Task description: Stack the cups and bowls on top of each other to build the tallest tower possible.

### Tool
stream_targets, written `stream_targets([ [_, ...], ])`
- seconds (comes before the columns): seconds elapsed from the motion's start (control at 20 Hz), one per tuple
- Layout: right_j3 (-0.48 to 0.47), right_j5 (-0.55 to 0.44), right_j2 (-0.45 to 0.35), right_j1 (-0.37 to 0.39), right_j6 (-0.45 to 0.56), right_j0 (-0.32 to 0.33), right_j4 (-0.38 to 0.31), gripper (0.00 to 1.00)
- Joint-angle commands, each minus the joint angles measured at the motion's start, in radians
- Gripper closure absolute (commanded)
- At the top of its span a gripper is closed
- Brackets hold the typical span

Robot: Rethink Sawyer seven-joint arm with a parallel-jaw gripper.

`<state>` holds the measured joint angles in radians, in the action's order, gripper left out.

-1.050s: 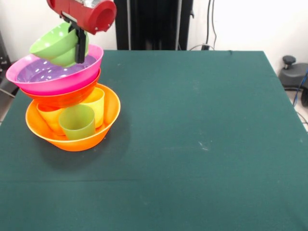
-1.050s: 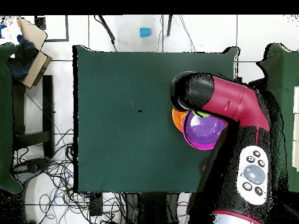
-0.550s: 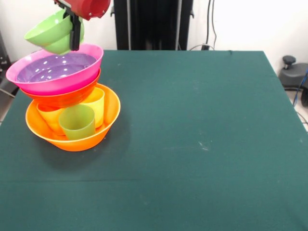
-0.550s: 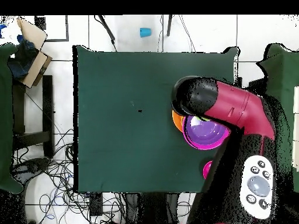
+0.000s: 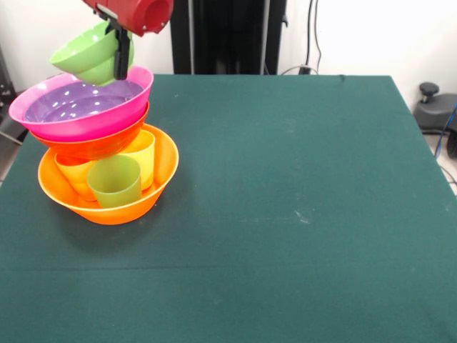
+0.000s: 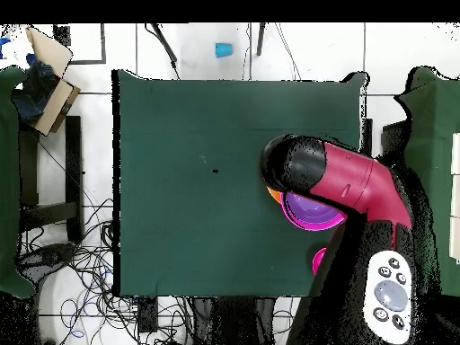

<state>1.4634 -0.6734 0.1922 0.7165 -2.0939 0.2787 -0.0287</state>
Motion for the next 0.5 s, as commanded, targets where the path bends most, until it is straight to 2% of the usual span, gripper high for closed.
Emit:
stream_targets([
  [0.05, 0.148, 0.134, -0.055, -0.033, -0.148, -0.017, 0.007, 1.00],
  [0.25, 0.172, 0.195, -0.065, -0.039, -0.130, 0.007, 0.006, 1.00],
  [0.5, 0.178, 0.206, -0.069, -0.040, -0.097, 0.027, 0.003, 1.00],
])
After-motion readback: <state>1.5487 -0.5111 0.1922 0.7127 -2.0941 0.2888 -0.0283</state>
